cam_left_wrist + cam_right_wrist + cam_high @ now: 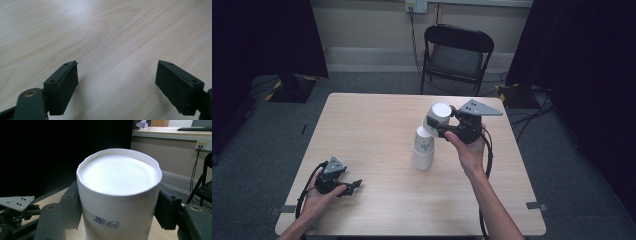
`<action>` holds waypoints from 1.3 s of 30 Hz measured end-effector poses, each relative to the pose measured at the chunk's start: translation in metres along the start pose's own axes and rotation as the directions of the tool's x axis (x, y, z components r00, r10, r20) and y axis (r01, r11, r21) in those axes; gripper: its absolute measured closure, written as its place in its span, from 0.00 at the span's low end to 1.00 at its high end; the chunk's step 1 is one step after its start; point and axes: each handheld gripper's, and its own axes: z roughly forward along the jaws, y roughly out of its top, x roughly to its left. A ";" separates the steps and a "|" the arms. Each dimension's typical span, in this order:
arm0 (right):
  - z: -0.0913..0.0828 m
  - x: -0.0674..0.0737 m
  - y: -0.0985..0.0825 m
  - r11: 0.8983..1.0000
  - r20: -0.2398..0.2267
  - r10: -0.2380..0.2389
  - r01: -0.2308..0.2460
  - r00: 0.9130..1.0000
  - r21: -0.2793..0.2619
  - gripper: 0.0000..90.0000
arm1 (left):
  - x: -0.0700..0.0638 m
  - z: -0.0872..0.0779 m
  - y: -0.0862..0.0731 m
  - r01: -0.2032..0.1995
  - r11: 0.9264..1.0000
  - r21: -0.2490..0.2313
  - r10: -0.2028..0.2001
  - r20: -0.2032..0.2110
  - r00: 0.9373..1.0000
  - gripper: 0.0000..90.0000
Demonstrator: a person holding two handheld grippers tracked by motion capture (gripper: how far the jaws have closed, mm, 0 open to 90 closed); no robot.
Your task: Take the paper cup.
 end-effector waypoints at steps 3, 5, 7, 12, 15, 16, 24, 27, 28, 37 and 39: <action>-0.007 -0.003 -0.001 1.000 -0.003 0.023 -0.023 1.000 -0.002 0.38 | -0.001 -0.002 0.001 0.009 1.000 -0.017 -0.008 0.018 1.000 0.21; -0.012 -0.004 -0.003 1.000 0.004 0.024 -0.024 1.000 -0.005 0.38 | -0.001 -0.003 0.002 0.005 1.000 -0.028 -0.004 0.028 1.000 0.21; -0.017 -0.006 -0.005 1.000 0.005 0.030 -0.030 1.000 -0.009 0.39 | -0.003 -0.003 0.003 0.004 0.999 -0.037 -0.003 0.039 0.999 0.22; -0.026 -0.008 -0.011 0.999 0.017 0.039 -0.039 0.999 -0.006 0.39 | -0.007 -0.006 0.006 -0.024 0.998 -0.055 0.026 0.041 0.999 0.22; -0.031 -0.008 -0.015 0.999 0.021 0.041 -0.041 0.999 -0.003 0.39 | -0.010 -0.008 0.008 -0.023 0.997 -0.073 0.027 0.050 0.998 0.23; -0.033 -0.007 -0.016 0.999 0.021 0.045 -0.044 0.999 -0.003 0.39 | -0.011 -0.008 0.009 -0.020 0.997 -0.076 0.023 0.049 0.999 0.23; -0.046 -0.005 -0.031 0.996 0.005 0.089 -0.089 0.996 0.000 0.39 | -0.019 -0.011 0.014 -0.034 0.994 -0.101 0.040 0.060 0.997 0.23; -0.049 -0.005 -0.038 0.994 -0.007 0.112 -0.112 0.994 0.003 0.39 | -0.023 -0.013 0.017 -0.023 0.993 -0.117 0.032 0.074 0.997 0.24; -0.049 -0.005 -0.041 0.993 -0.009 0.117 -0.117 0.993 0.006 0.40 | -0.024 -0.014 0.018 -0.021 0.992 -0.127 0.031 0.077 0.997 0.25; -0.049 0.000 -0.061 0.985 -0.043 0.167 -0.166 0.985 0.037 0.40 | -0.040 -0.019 0.034 -0.029 0.983 -0.184 0.047 0.096 0.994 0.30; -0.047 0.003 -0.065 0.984 -0.052 0.172 -0.170 0.984 0.047 0.40 | -0.043 -0.020 0.038 -0.044 0.980 -0.194 0.066 0.106 0.992 0.30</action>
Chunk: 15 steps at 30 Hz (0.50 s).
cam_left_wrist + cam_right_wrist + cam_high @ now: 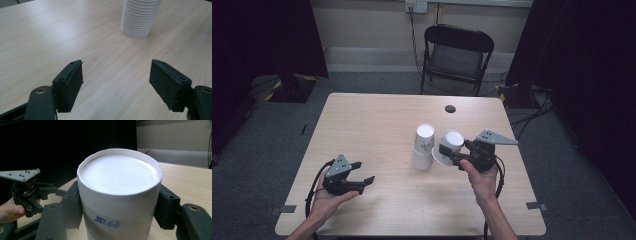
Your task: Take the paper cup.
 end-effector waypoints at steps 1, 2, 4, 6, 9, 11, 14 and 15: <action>0.000 0.001 -0.001 1.000 -0.002 0.003 -0.003 1.000 0.008 0.40 | -0.001 0.000 0.003 -0.009 1.000 -0.009 0.009 0.011 1.000 0.30; 0.001 0.002 -0.003 1.000 -0.007 0.004 -0.004 1.000 0.015 0.40 | -0.003 0.000 0.006 -0.013 1.000 -0.015 0.013 0.023 1.000 0.30; 0.004 0.004 -0.006 1.000 -0.017 0.005 -0.005 1.000 0.031 0.40 | -0.006 0.000 0.011 -0.026 0.999 -0.027 0.027 0.026 0.999 0.30; 0.007 0.007 -0.008 0.999 -0.034 0.005 -0.003 0.999 0.052 0.40 | -0.011 0.002 0.018 -0.042 0.998 -0.051 0.045 0.043 0.998 0.30; 0.010 0.013 -0.010 0.998 -0.056 0.002 0.001 0.998 0.060 0.40 | -0.020 0.010 0.029 -0.078 0.995 -0.066 0.082 0.065 0.994 0.30; 0.011 0.015 -0.011 0.998 -0.065 0.001 0.004 0.998 0.067 0.40 | -0.027 0.015 0.035 -0.095 0.993 -0.074 0.101 0.087 0.991 0.30; 0.014 0.019 -0.014 0.997 -0.074 0.007 -0.002 0.997 0.073 0.40 | -0.038 0.024 0.044 -0.115 0.991 -0.067 0.123 0.130 0.984 0.33; 0.014 0.019 -0.016 0.997 -0.079 0.012 -0.006 0.997 0.075 0.40 | -0.043 0.028 0.048 -0.127 0.989 -0.073 0.136 0.143 0.980 0.34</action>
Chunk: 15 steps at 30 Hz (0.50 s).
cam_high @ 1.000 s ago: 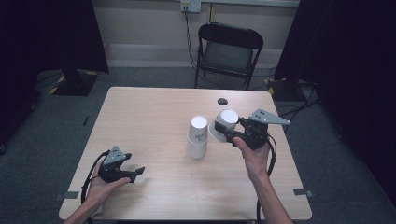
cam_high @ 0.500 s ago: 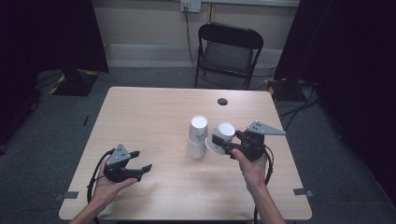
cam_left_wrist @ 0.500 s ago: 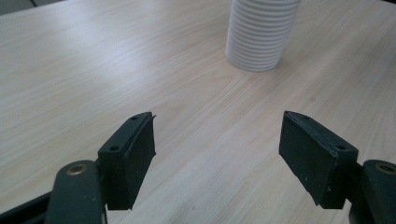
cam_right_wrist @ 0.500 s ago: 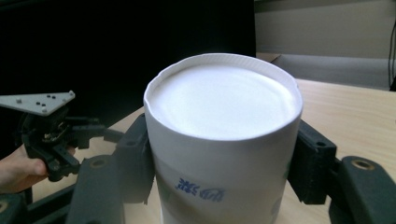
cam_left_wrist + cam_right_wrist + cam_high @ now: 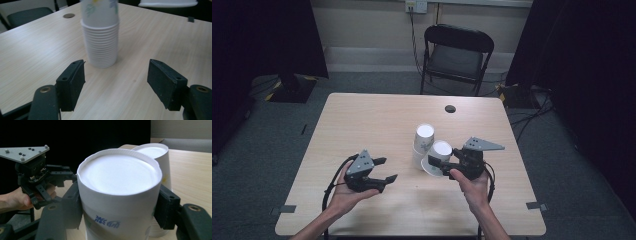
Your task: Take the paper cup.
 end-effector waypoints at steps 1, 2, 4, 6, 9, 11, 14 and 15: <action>0.001 0.001 -0.001 1.000 -0.004 0.003 -0.003 1.000 0.002 0.40 | -0.002 0.002 0.002 -0.005 1.000 -0.004 0.005 0.005 1.000 0.34; 0.002 0.001 -0.002 1.000 -0.007 0.004 -0.004 1.000 0.006 0.40 | -0.005 0.005 0.004 -0.009 1.000 -0.008 0.009 0.010 1.000 0.34; 0.003 0.002 -0.003 1.000 -0.011 0.001 -0.001 1.000 0.012 0.39 | -0.010 0.011 0.010 -0.021 0.999 -0.028 0.021 0.020 1.000 0.35; 0.004 0.003 -0.005 1.000 -0.015 0.004 -0.004 1.000 0.017 0.39 | -0.015 0.016 0.013 -0.036 0.998 -0.042 0.037 0.021 0.999 0.35; 0.007 0.005 -0.008 1.000 -0.027 0.008 -0.007 1.000 0.022 0.39 | -0.020 0.022 0.014 -0.046 0.998 -0.052 0.048 0.034 0.998 0.38; 0.010 0.007 -0.009 0.999 -0.038 0.014 -0.013 0.999 0.029 0.39 | -0.023 0.025 0.014 -0.050 0.997 -0.063 0.053 0.040 0.998 0.40; 0.013 0.010 -0.010 0.999 -0.052 0.016 -0.014 0.999 0.032 0.39 | -0.025 0.029 0.015 -0.066 0.996 -0.065 0.068 0.038 0.997 0.44; 0.013 0.011 -0.010 0.999 -0.057 0.018 -0.016 0.998 0.032 0.39 | -0.026 0.030 0.014 -0.068 0.995 -0.071 0.071 0.032 0.997 0.44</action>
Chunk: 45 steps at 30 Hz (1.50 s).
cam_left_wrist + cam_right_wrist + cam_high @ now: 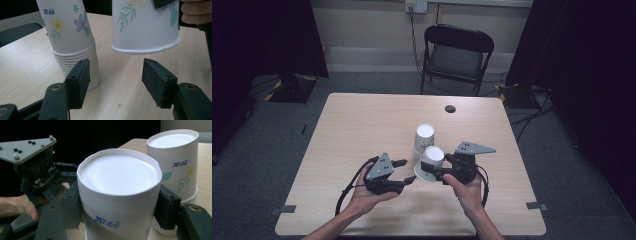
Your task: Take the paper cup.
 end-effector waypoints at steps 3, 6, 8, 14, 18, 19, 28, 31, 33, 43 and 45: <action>0.002 0.002 -0.001 1.000 -0.048 -0.004 0.003 0.999 -0.012 0.39 | -0.003 0.003 -0.003 0.003 1.000 0.003 -0.003 -0.007 1.000 0.44; 0.007 0.006 -0.002 1.000 -0.066 -0.002 0.003 0.998 0.010 0.39 | -0.007 0.005 -0.009 -0.006 1.000 0.002 0.006 -0.018 1.000 0.45; 0.009 0.007 -0.002 1.000 -0.071 0.002 -0.001 0.997 0.014 0.39 | -0.009 0.006 -0.010 -0.017 1.000 -0.004 0.016 -0.029 0.999 0.48; 0.013 0.011 -0.004 0.999 -0.087 0.023 -0.021 0.996 0.026 0.39 | -0.015 0.008 -0.017 -0.009 1.000 -0.028 0.008 -0.061 0.998 0.53; 0.014 0.014 -0.005 0.999 -0.107 0.047 -0.044 0.993 0.032 0.39 | -0.015 0.006 -0.016 -0.013 0.998 -0.054 0.009 -0.083 0.997 0.59; 0.015 0.014 -0.005 0.998 -0.111 0.056 -0.053 0.992 0.034 0.39 | -0.015 0.006 -0.016 -0.010 0.998 -0.056 0.005 -0.082 0.997 0.62; 0.019 0.010 -0.008 0.991 -0.141 0.128 -0.124 0.982 0.041 0.39 | -0.022 0.004 -0.014 -0.025 0.996 -0.086 0.018 -0.087 0.996 0.74; 0.020 0.008 -0.009 0.989 -0.152 0.148 -0.143 0.977 0.042 0.39 | -0.022 0.003 -0.014 -0.023 0.995 -0.094 0.015 -0.088 0.996 0.78; 0.020 0.007 -0.009 0.987 -0.158 0.157 -0.152 0.975 0.044 0.39 | -0.021 0.002 -0.014 -0.030 0.995 -0.090 0.021 -0.099 0.995 0.83; 0.021 0.008 -0.010 0.993 -0.146 0.116 -0.111 0.982 0.045 0.29 | -0.013 -0.001 -0.015 -0.005 0.997 -0.075 0.001 -0.055 0.998 0.95; 0.020 0.007 -0.010 0.995 -0.146 0.100 -0.096 0.984 0.033 0.28 | -0.010 -0.003 -0.015 0.006 0.998 -0.069 -0.009 -0.042 0.999 0.95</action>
